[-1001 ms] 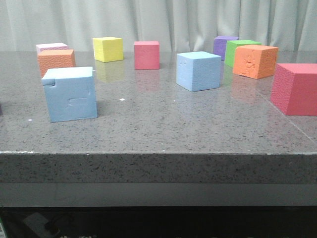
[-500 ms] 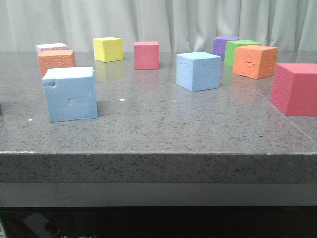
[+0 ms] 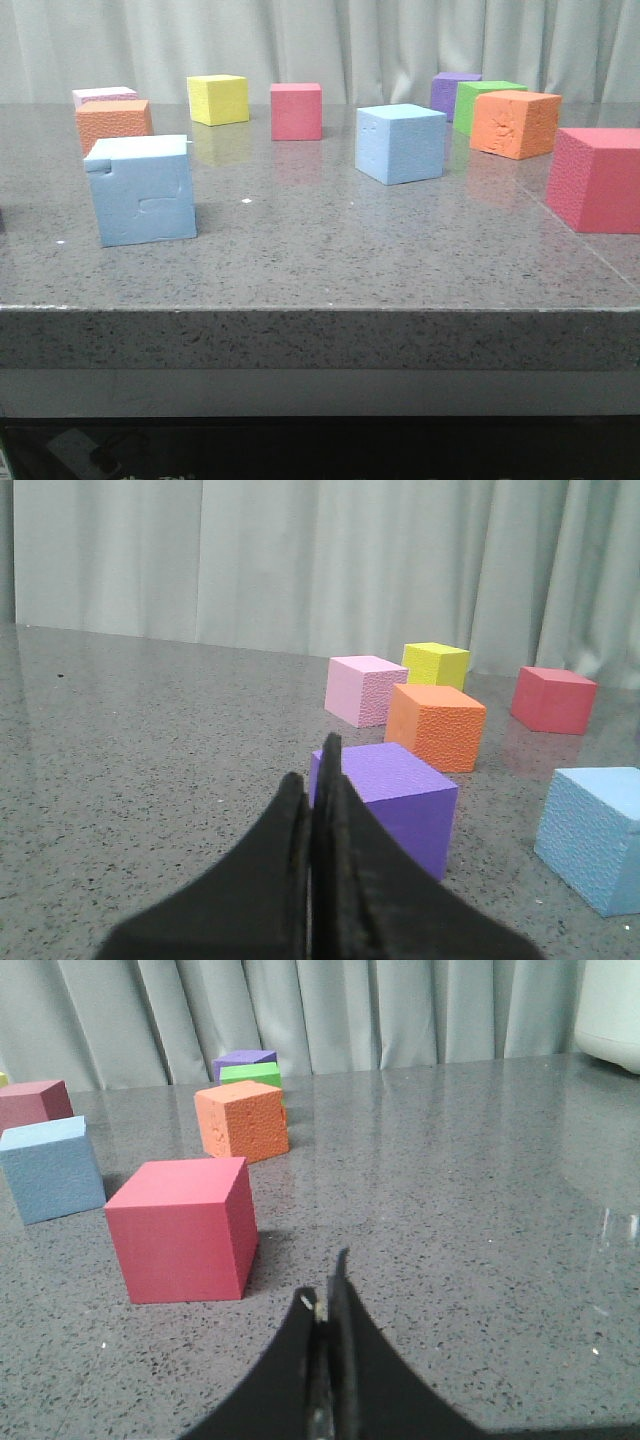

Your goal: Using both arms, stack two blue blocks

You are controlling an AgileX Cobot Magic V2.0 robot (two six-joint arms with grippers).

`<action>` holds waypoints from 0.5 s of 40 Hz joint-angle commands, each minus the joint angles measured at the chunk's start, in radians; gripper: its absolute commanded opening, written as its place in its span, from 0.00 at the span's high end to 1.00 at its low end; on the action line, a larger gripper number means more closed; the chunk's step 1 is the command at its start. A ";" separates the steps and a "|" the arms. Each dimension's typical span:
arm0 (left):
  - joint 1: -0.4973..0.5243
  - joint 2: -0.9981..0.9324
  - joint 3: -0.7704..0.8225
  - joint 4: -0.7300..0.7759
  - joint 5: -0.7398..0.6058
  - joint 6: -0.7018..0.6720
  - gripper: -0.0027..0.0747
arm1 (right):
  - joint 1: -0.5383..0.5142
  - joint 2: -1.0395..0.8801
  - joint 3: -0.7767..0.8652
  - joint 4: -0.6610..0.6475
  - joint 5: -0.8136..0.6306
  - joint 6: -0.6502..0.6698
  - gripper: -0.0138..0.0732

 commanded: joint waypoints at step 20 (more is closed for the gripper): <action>0.001 -0.023 0.030 -0.010 -0.347 -0.008 0.99 | -0.004 -0.020 -0.055 0.002 -0.299 -0.007 0.92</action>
